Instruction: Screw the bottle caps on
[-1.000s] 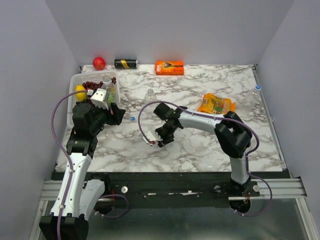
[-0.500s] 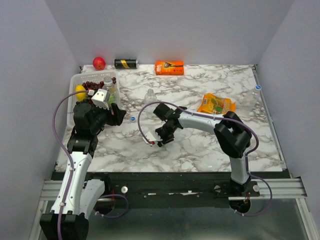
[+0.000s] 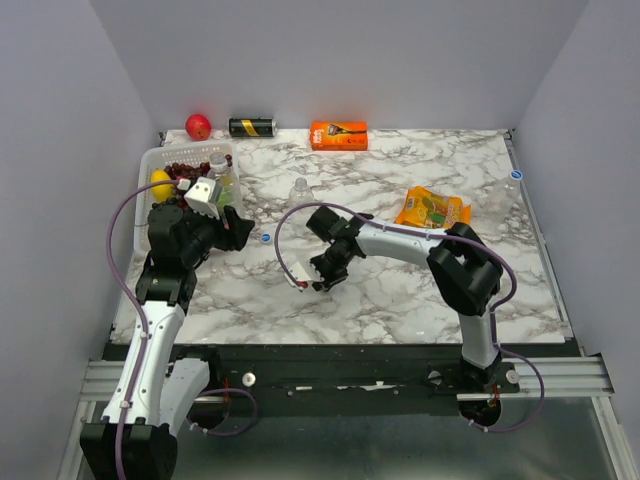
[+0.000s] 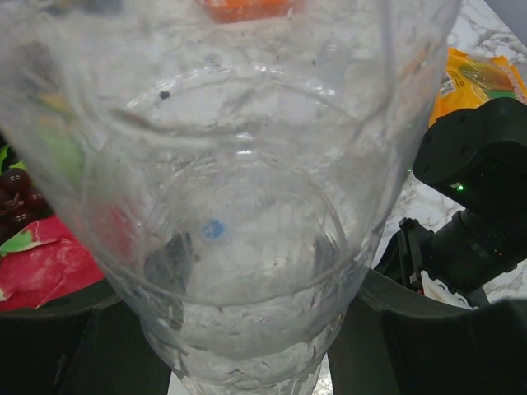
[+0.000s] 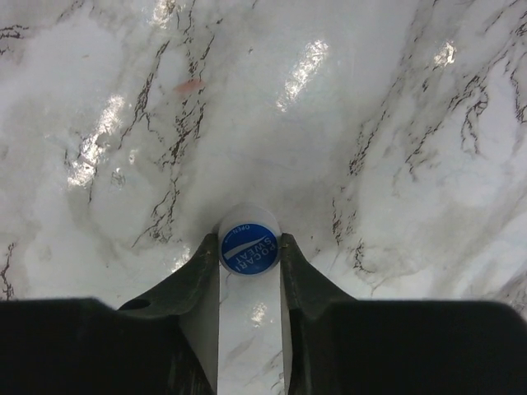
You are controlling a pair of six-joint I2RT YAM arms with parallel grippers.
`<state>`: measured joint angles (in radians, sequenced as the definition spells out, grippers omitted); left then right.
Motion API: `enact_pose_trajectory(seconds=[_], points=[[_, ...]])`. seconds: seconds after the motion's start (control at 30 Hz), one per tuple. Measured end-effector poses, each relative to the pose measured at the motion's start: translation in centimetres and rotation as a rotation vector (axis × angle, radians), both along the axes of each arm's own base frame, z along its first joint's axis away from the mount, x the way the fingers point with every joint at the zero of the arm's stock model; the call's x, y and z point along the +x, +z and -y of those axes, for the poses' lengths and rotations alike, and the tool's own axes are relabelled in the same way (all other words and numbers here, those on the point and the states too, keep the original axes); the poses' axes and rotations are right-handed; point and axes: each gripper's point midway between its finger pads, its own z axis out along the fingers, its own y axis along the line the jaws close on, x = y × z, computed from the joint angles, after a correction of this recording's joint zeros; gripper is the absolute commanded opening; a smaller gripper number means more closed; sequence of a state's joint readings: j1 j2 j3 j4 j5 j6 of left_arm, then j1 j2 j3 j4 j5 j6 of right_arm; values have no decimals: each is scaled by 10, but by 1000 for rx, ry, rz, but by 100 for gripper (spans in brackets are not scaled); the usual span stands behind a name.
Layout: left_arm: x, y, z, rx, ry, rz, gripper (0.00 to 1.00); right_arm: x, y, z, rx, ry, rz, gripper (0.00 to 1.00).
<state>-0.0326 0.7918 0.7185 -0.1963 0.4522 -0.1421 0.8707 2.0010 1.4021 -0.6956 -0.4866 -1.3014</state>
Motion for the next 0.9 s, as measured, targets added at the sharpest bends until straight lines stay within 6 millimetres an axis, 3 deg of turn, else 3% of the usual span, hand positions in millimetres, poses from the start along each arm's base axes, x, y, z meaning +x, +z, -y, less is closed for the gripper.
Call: enact_pose_trajectory(seconds=[0.13,0.23,0.33,0.43,0.5,0.57,0.7,0.8,0.9], points=[[-1,-8,6,29,-64,11,0,1,11,6,8,-32,1,20],[-8,-25,18,90,-176,26,0,-2,52,22,60,-77,-1,20],[-19,-45,40,166,-345,34,0,7,129,46,197,-165,39,19],[-35,-65,74,240,-553,62,0,15,224,69,375,-242,145,18],[-46,-76,94,270,-661,82,0,2,272,74,477,-234,198,18],[-58,-86,111,287,-754,98,0,-15,305,78,556,-209,227,21],[-72,-92,141,305,-877,158,0,-38,336,79,624,-167,222,23],[-79,-90,158,311,-937,205,0,-40,335,72,609,-146,195,24],[-85,-89,168,314,-974,237,0,-44,321,66,570,-119,163,24]])
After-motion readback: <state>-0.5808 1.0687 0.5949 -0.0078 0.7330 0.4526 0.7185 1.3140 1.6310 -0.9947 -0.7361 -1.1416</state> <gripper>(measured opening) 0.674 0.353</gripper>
